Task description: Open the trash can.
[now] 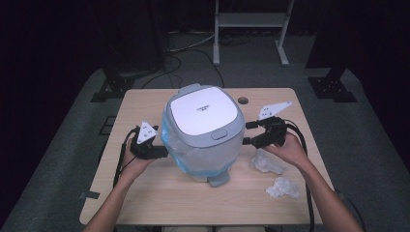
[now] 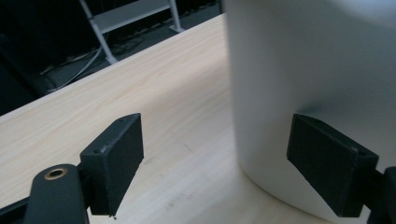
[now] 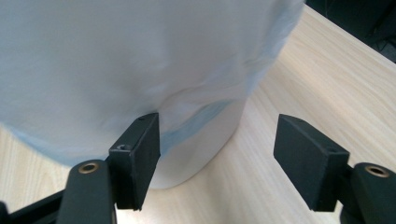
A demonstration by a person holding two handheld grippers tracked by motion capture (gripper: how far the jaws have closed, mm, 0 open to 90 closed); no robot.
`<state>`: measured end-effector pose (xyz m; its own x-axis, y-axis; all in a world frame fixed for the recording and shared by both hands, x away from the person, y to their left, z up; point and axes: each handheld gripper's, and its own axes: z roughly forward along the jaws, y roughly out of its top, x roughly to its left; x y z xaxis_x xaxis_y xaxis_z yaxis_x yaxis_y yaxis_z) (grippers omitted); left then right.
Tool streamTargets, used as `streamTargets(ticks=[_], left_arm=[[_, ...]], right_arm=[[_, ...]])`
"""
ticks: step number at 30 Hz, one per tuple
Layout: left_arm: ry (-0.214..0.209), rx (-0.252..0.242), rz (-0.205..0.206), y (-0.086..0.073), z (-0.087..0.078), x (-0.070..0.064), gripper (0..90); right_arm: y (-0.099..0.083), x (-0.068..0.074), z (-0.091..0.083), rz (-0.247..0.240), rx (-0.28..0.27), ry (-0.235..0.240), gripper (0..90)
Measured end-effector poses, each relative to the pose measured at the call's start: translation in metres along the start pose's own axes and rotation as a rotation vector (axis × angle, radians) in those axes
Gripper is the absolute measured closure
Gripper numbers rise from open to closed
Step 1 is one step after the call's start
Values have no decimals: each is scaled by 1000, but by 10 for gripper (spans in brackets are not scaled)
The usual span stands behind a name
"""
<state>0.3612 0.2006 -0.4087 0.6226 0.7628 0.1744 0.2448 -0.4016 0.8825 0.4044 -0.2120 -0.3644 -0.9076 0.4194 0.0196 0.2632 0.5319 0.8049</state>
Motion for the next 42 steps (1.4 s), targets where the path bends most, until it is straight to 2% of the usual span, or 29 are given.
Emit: streamTargets(ticks=[4,8,15,17,22,27,30,33,36,39,42], left_arm=[[-27,-8,2,-3,-7,-9,180],[-11,-16,23,-1,-9,-17,181],[-7,-12,2,0,-4,-14,180],[-1,-6,1,1,-2,-13,181],[20,-5,-13,3,5,-8,181],[27,10,-8,7,10,-5,181],[8,-1,-38,6,16,-1,181],[16,2,-34,9,21,1,181],[24,19,-33,14,27,2,181],[30,25,-26,18,32,4,181],[33,28,-31,19,35,6,182]], right_arm=[[-5,15,-3,-16,0,10,285],[-6,29,-3,-54,5,22,285],[-4,39,8,-85,9,67,267],[-3,42,11,-89,16,50,239],[-3,43,12,-83,12,34,237],[-5,50,12,-85,9,-20,235],[-10,56,14,-68,-31,-55,219],[-17,62,16,-38,-80,-91,207],[-19,65,17,-13,-95,-112,190],[-19,67,20,32,-101,-131,163],[-19,67,22,49,-104,-138,154]])
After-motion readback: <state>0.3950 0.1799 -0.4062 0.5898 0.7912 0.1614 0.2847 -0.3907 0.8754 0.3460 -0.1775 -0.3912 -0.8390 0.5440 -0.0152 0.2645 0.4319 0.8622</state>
